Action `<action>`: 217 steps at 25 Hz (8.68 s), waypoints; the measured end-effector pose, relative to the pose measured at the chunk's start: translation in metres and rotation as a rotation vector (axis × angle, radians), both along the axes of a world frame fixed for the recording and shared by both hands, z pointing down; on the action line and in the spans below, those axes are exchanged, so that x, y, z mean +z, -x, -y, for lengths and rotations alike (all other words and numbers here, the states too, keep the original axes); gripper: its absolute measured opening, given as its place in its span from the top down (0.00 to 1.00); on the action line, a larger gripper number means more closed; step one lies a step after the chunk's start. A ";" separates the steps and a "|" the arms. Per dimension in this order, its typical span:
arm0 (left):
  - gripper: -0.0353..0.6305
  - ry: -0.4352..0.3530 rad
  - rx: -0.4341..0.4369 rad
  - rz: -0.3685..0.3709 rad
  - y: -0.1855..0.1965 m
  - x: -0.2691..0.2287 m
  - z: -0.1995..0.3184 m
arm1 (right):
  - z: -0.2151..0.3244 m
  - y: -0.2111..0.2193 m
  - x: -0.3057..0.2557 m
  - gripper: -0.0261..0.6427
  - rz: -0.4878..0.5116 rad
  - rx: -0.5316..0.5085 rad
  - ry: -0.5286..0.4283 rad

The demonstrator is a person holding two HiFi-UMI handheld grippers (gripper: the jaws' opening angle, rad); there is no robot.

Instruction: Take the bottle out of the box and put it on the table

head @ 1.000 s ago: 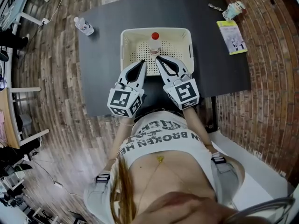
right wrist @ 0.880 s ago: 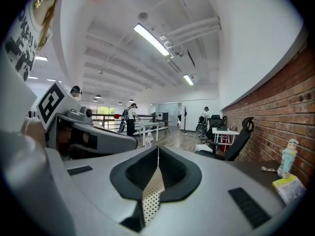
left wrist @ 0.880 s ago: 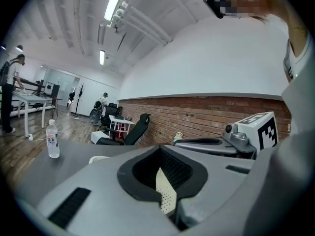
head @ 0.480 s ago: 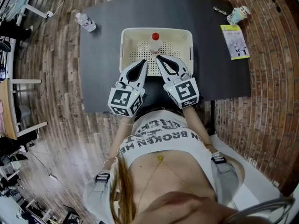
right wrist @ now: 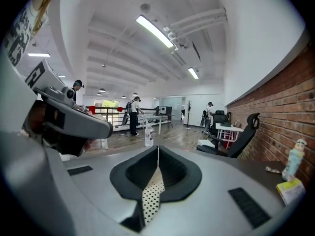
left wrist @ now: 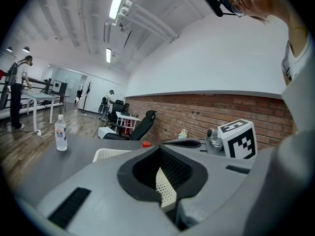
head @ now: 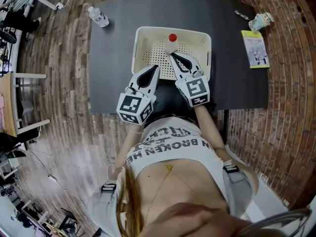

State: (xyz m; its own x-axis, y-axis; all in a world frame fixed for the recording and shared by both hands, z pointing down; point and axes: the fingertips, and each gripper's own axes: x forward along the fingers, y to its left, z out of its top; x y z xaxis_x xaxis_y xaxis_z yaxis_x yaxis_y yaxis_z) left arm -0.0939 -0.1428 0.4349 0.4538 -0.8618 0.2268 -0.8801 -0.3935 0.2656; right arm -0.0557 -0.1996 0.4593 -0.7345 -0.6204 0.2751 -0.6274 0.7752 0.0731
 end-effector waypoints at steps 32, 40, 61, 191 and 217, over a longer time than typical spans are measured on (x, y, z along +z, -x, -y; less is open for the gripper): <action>0.94 0.128 -0.217 0.014 0.061 0.033 -0.048 | 0.090 0.015 0.059 0.69 -0.029 0.115 0.100; 0.94 0.120 -0.217 -0.002 0.061 0.033 -0.048 | 0.091 0.014 0.060 0.73 -0.015 0.114 0.099; 0.94 0.104 -0.206 -0.006 0.057 0.030 -0.053 | 0.088 0.014 0.061 0.73 -0.018 0.107 0.091; 0.94 0.107 0.108 0.011 -0.075 0.035 -0.029 | 0.063 -0.235 -0.095 0.74 0.019 0.365 0.035; 0.94 0.139 0.120 0.018 -0.083 0.046 -0.035 | 0.061 -0.266 0.019 0.74 -0.065 0.423 0.217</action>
